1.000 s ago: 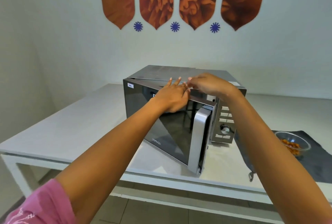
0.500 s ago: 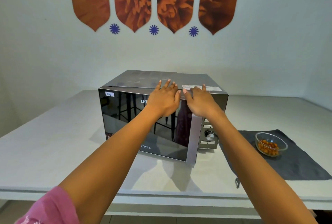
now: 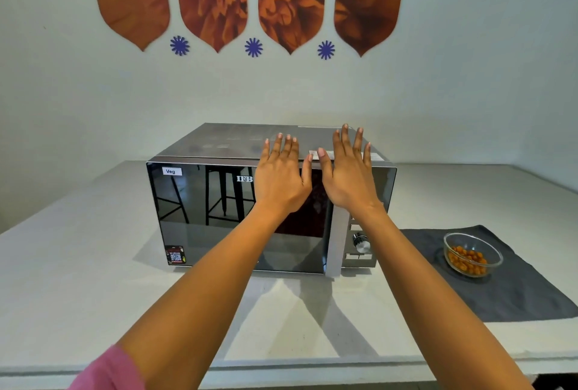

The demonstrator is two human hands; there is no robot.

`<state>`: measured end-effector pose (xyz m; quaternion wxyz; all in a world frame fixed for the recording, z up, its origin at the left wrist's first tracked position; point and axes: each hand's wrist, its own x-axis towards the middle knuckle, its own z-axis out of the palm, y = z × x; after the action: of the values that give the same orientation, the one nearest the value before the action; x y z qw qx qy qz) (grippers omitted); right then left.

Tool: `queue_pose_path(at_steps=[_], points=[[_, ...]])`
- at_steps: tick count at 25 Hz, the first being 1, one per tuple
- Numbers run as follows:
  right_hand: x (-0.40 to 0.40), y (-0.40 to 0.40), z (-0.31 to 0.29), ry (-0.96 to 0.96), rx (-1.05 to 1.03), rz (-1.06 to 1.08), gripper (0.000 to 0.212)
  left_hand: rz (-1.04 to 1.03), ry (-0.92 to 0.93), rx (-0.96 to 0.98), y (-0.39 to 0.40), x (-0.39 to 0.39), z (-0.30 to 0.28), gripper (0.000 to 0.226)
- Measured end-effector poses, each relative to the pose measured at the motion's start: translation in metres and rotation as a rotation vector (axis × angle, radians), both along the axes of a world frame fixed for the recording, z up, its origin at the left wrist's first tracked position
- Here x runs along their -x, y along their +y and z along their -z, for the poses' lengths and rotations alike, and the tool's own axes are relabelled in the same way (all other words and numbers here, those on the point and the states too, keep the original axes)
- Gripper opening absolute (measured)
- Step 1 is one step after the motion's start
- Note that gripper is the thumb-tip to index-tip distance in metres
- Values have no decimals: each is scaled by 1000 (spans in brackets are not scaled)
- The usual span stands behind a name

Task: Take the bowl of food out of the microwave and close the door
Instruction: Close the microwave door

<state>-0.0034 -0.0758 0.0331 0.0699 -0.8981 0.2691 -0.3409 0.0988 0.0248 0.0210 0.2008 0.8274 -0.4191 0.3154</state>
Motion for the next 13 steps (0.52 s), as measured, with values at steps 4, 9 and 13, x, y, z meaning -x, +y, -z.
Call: queue_pose_path(at_steps=[4,9,13], points=[[-4,-5,2,-28,1,0,71,-2,-11,31,-5,-5,2,75],[-8,-9,2,-43,49,39,72,5,-33,68,-8,-8,4,77],[-10,-11,6,-35,99,80,72,15,-29,55,-10,-11,6,78]])
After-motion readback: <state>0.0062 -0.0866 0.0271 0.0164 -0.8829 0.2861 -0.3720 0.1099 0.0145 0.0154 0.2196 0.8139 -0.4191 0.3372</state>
